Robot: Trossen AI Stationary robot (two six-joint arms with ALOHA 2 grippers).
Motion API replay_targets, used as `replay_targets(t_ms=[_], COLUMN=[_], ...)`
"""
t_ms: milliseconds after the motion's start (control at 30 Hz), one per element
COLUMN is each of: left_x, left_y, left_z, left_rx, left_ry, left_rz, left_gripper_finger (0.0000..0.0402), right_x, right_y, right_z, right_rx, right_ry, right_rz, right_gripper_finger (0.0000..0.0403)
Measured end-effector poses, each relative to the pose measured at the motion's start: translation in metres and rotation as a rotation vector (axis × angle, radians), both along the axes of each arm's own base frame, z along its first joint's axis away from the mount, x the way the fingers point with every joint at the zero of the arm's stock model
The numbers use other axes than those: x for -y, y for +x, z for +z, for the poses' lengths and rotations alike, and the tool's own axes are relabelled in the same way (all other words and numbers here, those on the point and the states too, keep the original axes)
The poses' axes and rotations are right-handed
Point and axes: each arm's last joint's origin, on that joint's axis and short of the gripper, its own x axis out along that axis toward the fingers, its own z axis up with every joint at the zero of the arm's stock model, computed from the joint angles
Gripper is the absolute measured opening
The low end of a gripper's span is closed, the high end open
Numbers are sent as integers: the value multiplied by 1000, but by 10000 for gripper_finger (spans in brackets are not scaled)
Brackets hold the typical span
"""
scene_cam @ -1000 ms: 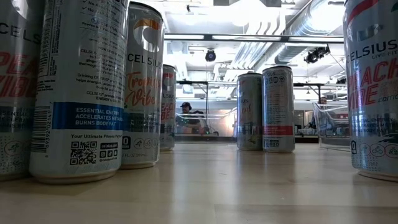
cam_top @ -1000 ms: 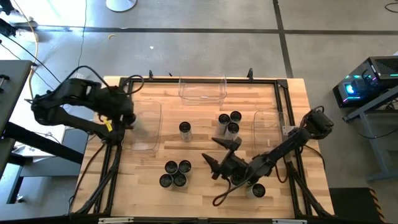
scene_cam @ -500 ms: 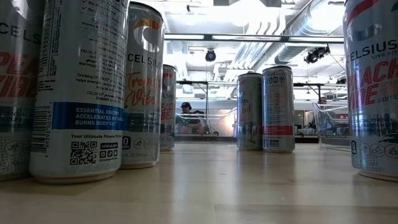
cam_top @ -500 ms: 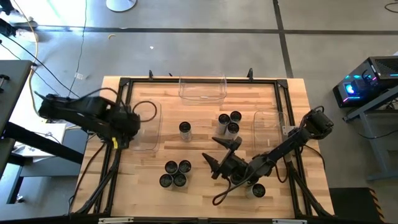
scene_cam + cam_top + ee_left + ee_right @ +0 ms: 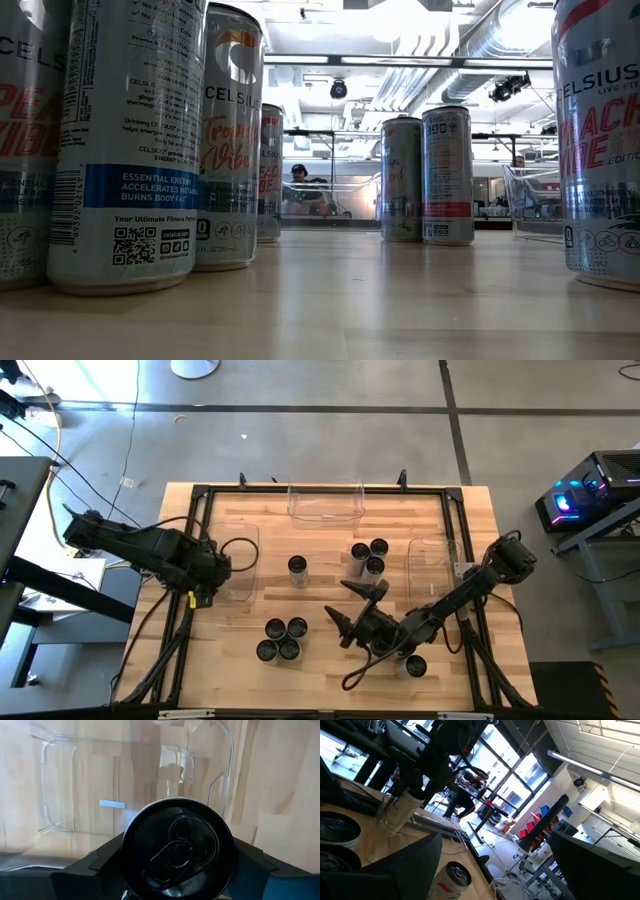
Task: Sort soda cans
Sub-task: Put the white-yellow soda can into the left transparent bin
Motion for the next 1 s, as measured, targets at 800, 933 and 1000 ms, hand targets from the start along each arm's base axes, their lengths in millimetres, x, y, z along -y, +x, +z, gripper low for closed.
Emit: replay_targets(t_ms=[800,933,1000], left_x=[-9,-10,-11], left_y=[-29,-32,-33], left_z=[6,7,8], left_rx=[156,181,187], left_ry=[-31,-17,-16], left_rz=[148,161,162], left_gripper_finger=[269,270,270], right_x=[3,3,3], right_y=[1,1,1], right_z=[0,0,0], right_rx=[-19,-31,-31], right_ry=[-25,-38,-39], right_rz=[-25,-37,-37], right_gripper_finger=[365,365,365])
